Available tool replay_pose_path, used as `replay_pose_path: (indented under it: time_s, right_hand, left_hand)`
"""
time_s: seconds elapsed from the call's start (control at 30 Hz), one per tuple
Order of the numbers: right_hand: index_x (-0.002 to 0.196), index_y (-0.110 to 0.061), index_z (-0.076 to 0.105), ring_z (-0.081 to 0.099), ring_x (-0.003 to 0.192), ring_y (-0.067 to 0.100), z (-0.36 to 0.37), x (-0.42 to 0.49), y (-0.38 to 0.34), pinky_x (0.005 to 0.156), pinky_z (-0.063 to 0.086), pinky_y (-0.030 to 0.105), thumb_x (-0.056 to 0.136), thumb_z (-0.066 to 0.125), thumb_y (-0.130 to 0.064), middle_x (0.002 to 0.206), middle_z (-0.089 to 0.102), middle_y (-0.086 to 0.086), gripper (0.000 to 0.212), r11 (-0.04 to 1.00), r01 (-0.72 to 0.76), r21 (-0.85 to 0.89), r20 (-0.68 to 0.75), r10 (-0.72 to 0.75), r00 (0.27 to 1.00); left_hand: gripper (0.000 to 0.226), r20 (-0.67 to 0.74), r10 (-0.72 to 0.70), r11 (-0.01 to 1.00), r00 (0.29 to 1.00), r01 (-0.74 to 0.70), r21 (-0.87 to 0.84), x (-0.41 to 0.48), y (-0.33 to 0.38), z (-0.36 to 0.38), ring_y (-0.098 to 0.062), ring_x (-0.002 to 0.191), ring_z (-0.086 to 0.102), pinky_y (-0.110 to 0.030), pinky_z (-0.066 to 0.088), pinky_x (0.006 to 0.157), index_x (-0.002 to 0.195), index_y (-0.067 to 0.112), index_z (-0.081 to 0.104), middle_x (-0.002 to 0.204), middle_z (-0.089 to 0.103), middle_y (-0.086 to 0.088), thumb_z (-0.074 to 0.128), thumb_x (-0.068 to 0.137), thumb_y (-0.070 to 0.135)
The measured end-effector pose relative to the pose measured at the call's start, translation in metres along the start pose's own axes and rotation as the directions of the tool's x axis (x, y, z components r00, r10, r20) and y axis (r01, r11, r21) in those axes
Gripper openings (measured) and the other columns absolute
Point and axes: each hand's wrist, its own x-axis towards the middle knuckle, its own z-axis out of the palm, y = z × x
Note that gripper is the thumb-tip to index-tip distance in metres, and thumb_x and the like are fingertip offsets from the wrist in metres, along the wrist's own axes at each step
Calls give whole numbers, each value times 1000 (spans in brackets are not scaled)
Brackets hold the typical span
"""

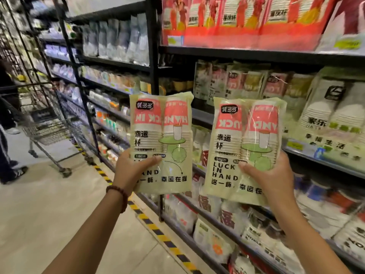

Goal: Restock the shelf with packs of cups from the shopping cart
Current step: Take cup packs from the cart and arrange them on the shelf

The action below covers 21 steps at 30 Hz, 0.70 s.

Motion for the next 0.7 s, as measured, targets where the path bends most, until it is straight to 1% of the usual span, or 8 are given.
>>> replay_pose_path:
  time_s: [0.1, 0.17, 0.23, 0.3, 0.43, 0.5, 0.57, 0.7]
  right_hand:
    - [116, -22, 54, 62, 95, 15, 35, 34, 3, 76, 50, 30, 60, 87, -25, 105, 64, -4, 66, 1000, -26, 4, -23, 26, 999]
    - [112, -19, 56, 62, 89, 7, 60, 55, 2, 67, 47, 23, 63, 86, -18, 95, 64, -11, 58, 998, -55, 19, -37, 56, 998]
    - [113, -18, 55, 61, 88, 6, 90, 76, 1, 67, 48, 25, 64, 86, -21, 95, 64, -11, 59, 997, -71, 5, -47, 71, 996]
    - [118, -19, 54, 63, 91, 10, 120, 96, -2, 68, 48, 25, 62, 87, -26, 101, 65, -8, 65, 995, -94, -16, -80, 92, 993]
    - [121, -23, 53, 62, 95, 12, 171, 135, -15, 75, 49, 29, 60, 87, -33, 106, 65, -7, 70, 992, -122, -43, -167, 113, 979]
    - [122, -23, 52, 62, 96, 11, 193, 151, -20, 78, 50, 30, 59, 87, -35, 107, 65, -8, 72, 991, -126, -40, -206, 115, 972]
    - [122, -23, 53, 63, 95, 8, 210, 167, -25, 74, 49, 25, 61, 87, -32, 106, 66, -9, 70, 992, -121, -33, -233, 110, 966]
    - [116, -24, 54, 62, 90, 4, 227, 200, -36, 69, 48, 22, 63, 86, -26, 101, 65, -11, 62, 991, -131, -32, -275, 117, 954]
  left_hand:
    - [62, 57, 13, 1000, 998, -13, -7, 62, -11, 4, -18, 79, 72, -31, 56, 66, 95, 18, 69, 89, 75, 0, 79, 41, 47]
    - [61, 104, 40, 999, 994, -40, -2, 106, -18, 4, -15, 81, 72, -32, 57, 69, 96, 19, 70, 90, 75, 1, 79, 43, 48]
    - [47, 148, 49, 999, 988, -46, -24, 152, -25, 2, -13, 78, 72, -31, 57, 68, 91, 22, 69, 87, 75, 2, 83, 49, 38]
    - [32, 189, 62, 998, 980, -57, -34, 198, -29, -1, -10, 75, 71, -30, 58, 67, 87, 24, 68, 84, 74, 4, 85, 61, 20]
    - [27, 296, 107, 994, 949, -99, -43, 282, -33, -2, -2, 70, 69, -17, 54, 60, 83, 26, 67, 75, 73, 16, 80, 71, 5]
    - [27, 330, 115, 993, 937, -109, -36, 319, -35, 2, 1, 67, 68, -14, 52, 58, 83, 26, 67, 72, 72, 19, 78, 72, 4]
    - [25, 353, 107, 994, 929, -94, -54, 350, -38, 9, -2, 68, 69, -18, 54, 59, 83, 23, 68, 72, 73, 14, 79, 71, 4]
    - [20, 406, 66, 996, 912, -35, -83, 397, -45, 32, -15, 76, 72, -36, 58, 70, 78, 27, 73, 80, 76, 4, 83, 66, 15]
